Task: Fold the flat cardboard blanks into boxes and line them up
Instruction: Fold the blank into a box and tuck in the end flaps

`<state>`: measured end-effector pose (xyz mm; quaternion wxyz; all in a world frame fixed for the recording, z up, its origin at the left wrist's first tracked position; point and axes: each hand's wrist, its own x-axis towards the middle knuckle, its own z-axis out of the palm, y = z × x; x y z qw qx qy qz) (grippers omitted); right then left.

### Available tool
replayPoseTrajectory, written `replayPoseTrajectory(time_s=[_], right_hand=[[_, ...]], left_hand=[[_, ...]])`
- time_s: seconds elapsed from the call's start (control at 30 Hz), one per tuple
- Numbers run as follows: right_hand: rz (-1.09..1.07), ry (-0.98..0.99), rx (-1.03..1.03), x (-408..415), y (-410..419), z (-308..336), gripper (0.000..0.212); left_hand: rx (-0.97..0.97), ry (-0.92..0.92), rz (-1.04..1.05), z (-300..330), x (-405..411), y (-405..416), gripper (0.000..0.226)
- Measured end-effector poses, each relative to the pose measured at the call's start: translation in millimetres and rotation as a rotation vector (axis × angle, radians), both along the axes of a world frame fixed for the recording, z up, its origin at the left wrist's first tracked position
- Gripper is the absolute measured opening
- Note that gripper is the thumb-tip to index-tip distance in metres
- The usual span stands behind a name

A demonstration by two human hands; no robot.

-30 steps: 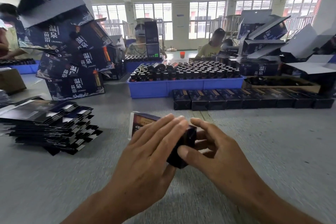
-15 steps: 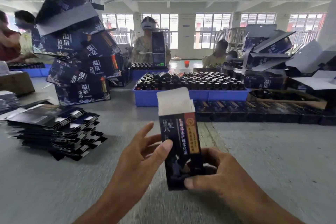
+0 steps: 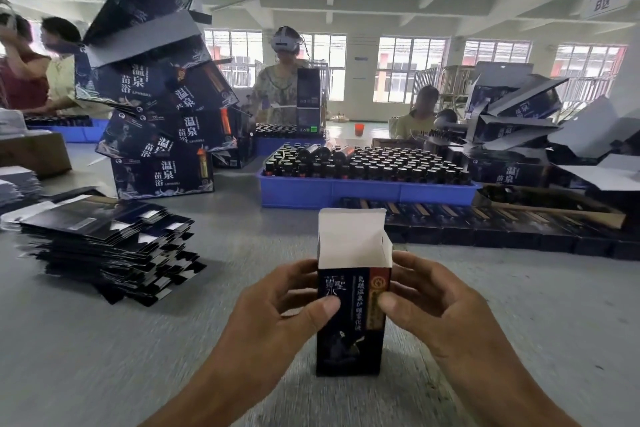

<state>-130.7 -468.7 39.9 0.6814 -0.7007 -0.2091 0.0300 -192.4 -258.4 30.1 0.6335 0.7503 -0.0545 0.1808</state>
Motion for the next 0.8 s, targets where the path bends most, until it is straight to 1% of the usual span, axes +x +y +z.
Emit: replayPoseTrajectory(time_s=[0.17, 0.37, 0.57, 0.67, 0.73, 0.8], right_hand=[[0.004, 0.014, 0.029, 0.7, 0.7, 0.5, 0.048], [0.039, -0.021, 0.038, -2.2, 1.8, 0.6, 0.058], [0.065, -0.038, 0.046, -1.8, 1.1, -0.3, 0.056], [0.075, -0.043, 0.049, -1.6, -0.3, 0.0, 0.047], [0.083, -0.051, 0.043, -2.5, 3.0, 1.9, 0.044], [0.084, -0.037, 0.038, -3.4, 9.0, 2.2, 0.048]], left_hand=[[-0.034, 0.026, -0.055, 1.8, -0.3, 1.7, 0.038], [-0.025, -0.062, 0.004, 2.1, -1.5, 4.4, 0.047], [0.011, -0.155, 0.016, 1.8, -2.9, 1.5, 0.037], [-0.019, -0.176, 0.019, 0.7, -2.0, 0.8, 0.025], [0.004, -0.178, 0.027, -0.9, -0.4, 1.9, 0.030], [0.002, -0.194, 0.066, -3.0, -0.4, 4.9, 0.032]])
